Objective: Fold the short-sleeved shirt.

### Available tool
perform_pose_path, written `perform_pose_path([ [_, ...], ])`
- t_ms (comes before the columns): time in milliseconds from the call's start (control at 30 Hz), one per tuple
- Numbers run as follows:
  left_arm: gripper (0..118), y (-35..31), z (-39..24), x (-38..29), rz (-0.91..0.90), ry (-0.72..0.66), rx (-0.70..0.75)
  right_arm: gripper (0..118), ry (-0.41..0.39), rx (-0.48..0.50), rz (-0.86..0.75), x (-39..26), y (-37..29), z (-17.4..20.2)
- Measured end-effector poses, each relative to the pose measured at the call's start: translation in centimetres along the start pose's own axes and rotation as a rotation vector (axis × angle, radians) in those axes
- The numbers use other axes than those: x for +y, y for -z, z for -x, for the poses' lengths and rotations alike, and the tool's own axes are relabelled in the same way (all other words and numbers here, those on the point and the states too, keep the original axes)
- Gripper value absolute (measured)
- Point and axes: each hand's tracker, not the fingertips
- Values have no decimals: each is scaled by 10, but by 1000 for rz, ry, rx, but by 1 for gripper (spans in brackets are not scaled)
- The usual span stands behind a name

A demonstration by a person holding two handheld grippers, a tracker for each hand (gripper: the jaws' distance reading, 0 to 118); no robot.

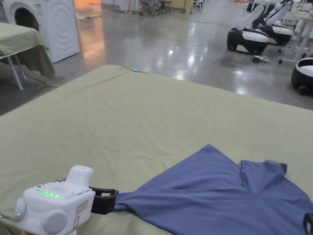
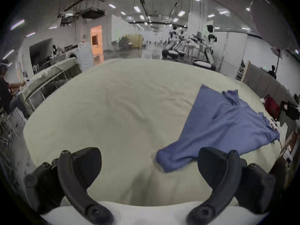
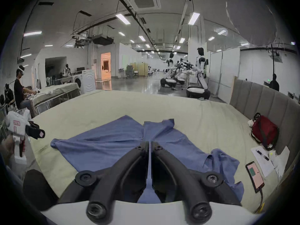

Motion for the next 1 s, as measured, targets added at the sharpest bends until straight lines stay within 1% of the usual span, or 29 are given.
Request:
perform_pose_path([
  [33, 109, 10, -4, 1, 27, 8, -14, 10, -4, -1, 6, 0, 2, 0],
  [67, 104, 32, 5, -4, 48, 26, -18, 10, -9, -4, 15, -1, 4, 0],
  [100, 101, 43, 1, -3, 68, 56, -35, 10, -12, -7, 24, -2, 6, -1],
  [133, 101, 52, -2, -3, 83, 82, -40, 10, -12, -10, 30, -2, 8, -2],
  [167, 90, 59, -10, -4, 87, 115, -28, 10, -10, -16, 41, -3, 9, -5],
  [233, 67, 73, -17, -8, 165, 126, -22, 10, -4, -21, 58, -3, 13, -10],
  [267, 62, 79, -18, -12, 174, 130, -31, 10, 0, -23, 64, -3, 14, -14],
  [300, 60, 77, -18, -13, 154, 128, -30, 10, 3, -28, 68, -3, 15, -17],
  [333, 52, 72, -18, -13, 148, 129, -31, 10, 5, -34, 71, -3, 16, -20],
  [367, 27, 66, -17, -12, 138, 124, -52, 10, 7, -38, 74, -1, 18, -23],
  [400, 0, 62, -18, -12, 116, 120, -76, 10, 11, -40, 76, 0, 19, -25],
  [433, 0, 55, -20, -13, 66, 133, -50, 10, 14, -42, 79, 3, 22, -28],
  [500, 0, 44, -22, -2, 94, 142, -70, 10, 12, -41, 89, 8, 30, -34],
  [567, 0, 29, -27, 3, 39, 167, -64, 10, 10, -39, 100, 15, 43, -43],
  [667, 0, 9, -35, 18, -4, 168, -83, 11, -31, -43, 136, 28, 73, -59],
  [767, 0, -6, -45, 29, -31, 182, -96, 11, 6, -40, 180, 41, 118, -87],
  [800, 0, -9, -48, 31, -45, 186, -97, 15, 15, -51, 196, 45, 136, -97],
  [833, 0, -10, -50, 33, -44, 187, -103, 22, 19, -61, 219, 47, 155, -107],
  [867, 0, -11, -52, 36, -42, 184, -108, 43, 20, -41, 263, 49, 177, -117],
  [900, 0, -11, -54, 37, -45, 182, -110, 74, 36, -5, 312, 47, 201, -127],
  [933, 0, -12, -56, 37, -47, 182, -110, 102, 37, -14, 350, 45, 219, -133],
  [1000, 0, -12, -59, 39, -47, 182, -107, 102, 13, -14, 440, 34, 252, -141],
])
